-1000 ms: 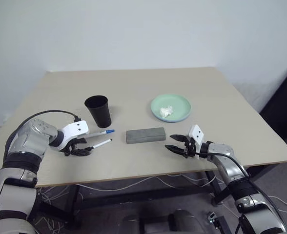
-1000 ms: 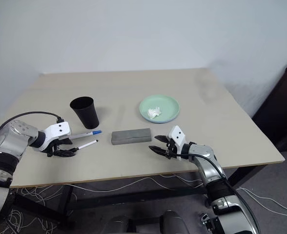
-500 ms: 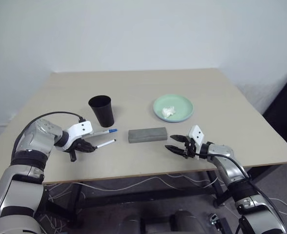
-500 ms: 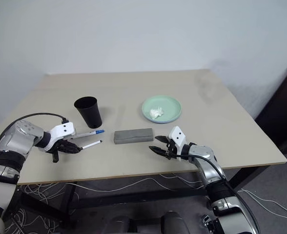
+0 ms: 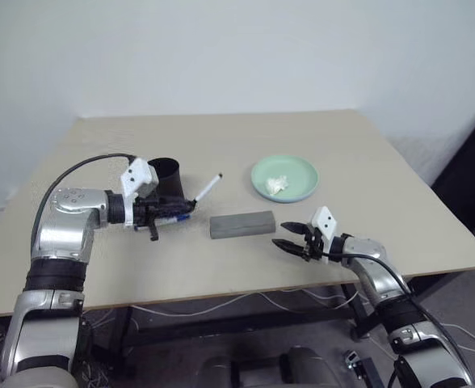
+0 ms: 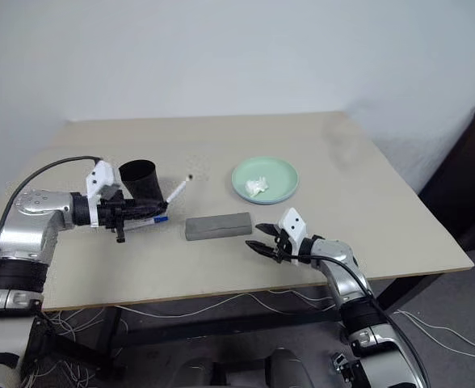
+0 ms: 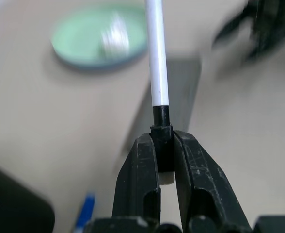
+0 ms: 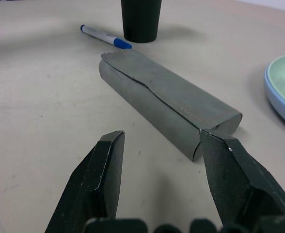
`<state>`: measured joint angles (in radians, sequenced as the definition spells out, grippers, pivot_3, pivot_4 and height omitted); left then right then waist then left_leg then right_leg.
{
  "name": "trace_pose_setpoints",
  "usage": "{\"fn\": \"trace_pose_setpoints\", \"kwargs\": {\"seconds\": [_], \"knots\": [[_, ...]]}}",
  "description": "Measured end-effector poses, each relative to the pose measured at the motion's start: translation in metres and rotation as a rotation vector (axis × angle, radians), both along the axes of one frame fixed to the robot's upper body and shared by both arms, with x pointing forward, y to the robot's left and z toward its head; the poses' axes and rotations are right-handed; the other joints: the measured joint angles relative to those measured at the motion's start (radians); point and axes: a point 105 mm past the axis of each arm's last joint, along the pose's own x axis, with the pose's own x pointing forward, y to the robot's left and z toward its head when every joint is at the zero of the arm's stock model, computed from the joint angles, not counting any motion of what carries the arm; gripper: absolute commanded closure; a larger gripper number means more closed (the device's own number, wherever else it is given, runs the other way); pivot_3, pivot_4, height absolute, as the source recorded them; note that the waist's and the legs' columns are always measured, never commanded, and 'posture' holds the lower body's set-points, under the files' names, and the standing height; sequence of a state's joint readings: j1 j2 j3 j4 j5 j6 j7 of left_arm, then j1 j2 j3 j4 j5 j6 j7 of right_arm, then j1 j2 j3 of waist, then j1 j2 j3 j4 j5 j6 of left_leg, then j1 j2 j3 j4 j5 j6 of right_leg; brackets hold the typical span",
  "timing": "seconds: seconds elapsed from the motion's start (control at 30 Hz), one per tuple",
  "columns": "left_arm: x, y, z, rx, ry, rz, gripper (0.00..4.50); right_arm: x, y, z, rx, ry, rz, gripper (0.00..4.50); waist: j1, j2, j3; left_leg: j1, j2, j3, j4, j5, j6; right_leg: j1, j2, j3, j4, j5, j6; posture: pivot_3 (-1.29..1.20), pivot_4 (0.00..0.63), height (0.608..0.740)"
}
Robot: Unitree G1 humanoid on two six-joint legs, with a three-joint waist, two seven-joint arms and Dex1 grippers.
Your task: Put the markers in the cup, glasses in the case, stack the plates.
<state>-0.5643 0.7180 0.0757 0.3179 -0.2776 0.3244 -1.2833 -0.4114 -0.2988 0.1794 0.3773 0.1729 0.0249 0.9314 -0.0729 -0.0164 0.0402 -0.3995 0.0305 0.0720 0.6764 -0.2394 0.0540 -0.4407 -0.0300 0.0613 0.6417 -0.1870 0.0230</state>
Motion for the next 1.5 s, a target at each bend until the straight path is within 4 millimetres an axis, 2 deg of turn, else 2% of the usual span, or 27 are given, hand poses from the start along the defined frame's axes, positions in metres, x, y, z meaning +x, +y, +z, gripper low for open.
{"fn": "trace_pose_setpoints", "kwargs": {"seconds": [0.1,0.23,0.37,0.53,0.7,0.93,1.43,1.5], "knots": [[0.006,-0.007,0.021,-0.113,-0.106,0.058,4.48,0.001,0.001,0.001,0.001,-0.006,0.002,1.84,0.002,0.000,0.000,0.004,0.001,-0.001,0.000,0.000,0.000,0.005,-0.001,0.000,0.000,0.000,0.000,0.00,0.000,0.740],[0.019,-0.004,0.041,-0.200,-0.261,0.200,4.48,0.001,0.001,0.001,0.001,-0.008,0.003,1.84,0.001,0.000,0.000,0.005,0.000,0.000,0.000,0.000,-0.001,0.006,-0.001,0.000,0.000,0.000,0.000,0.00,0.000,0.740],[0.031,0.002,0.054,-0.189,-0.443,0.336,4.48,0.001,0.001,0.001,-0.006,-0.012,0.003,1.84,0.002,0.000,0.000,0.005,-0.003,0.000,0.000,0.000,-0.001,0.006,-0.001,0.000,0.000,0.000,0.000,0.00,0.000,0.740],[0.047,0.023,0.063,-0.142,-0.612,0.520,4.48,0.001,0.002,0.001,-0.004,-0.017,0.005,1.84,0.003,0.000,0.000,0.005,-0.004,0.000,0.000,0.000,0.000,0.006,-0.001,0.000,-0.001,0.000,0.000,0.00,0.000,0.740],[0.060,0.040,0.055,-0.108,-0.659,0.634,4.48,0.001,0.001,0.000,-0.009,-0.015,0.005,1.84,0.002,0.000,0.000,0.005,-0.004,0.000,0.000,-0.001,-0.002,0.006,-0.001,-0.001,-0.001,0.001,0.001,0.00,0.000,0.740],[0.073,0.054,0.029,-0.100,-0.579,0.717,4.48,0.002,0.002,-0.001,-0.009,-0.016,0.005,1.84,0.004,-0.001,0.000,0.004,-0.005,0.000,0.000,-0.002,-0.004,0.006,-0.001,-0.002,-0.001,0.001,0.002,0.00,0.000,0.740],[0.087,0.049,0.003,-0.142,-0.464,0.769,4.48,0.003,0.001,-0.003,-0.008,-0.010,-0.001,1.84,0.003,-0.002,0.000,0.004,-0.005,0.000,-0.001,-0.002,-0.004,0.006,-0.001,-0.003,-0.002,0.002,0.003,0.00,0.000,0.740],[0.088,0.048,0.004,-0.145,-0.466,0.768,3.76,0.003,0.001,-0.003,-0.008,-0.011,-0.002,1.84,0.003,-0.002,0.000,0.004,-0.005,0.000,-0.001,-0.002,-0.004,0.006,-0.001,-0.003,-0.002,0.002,0.003,0.00,0.000,0.740]]}}
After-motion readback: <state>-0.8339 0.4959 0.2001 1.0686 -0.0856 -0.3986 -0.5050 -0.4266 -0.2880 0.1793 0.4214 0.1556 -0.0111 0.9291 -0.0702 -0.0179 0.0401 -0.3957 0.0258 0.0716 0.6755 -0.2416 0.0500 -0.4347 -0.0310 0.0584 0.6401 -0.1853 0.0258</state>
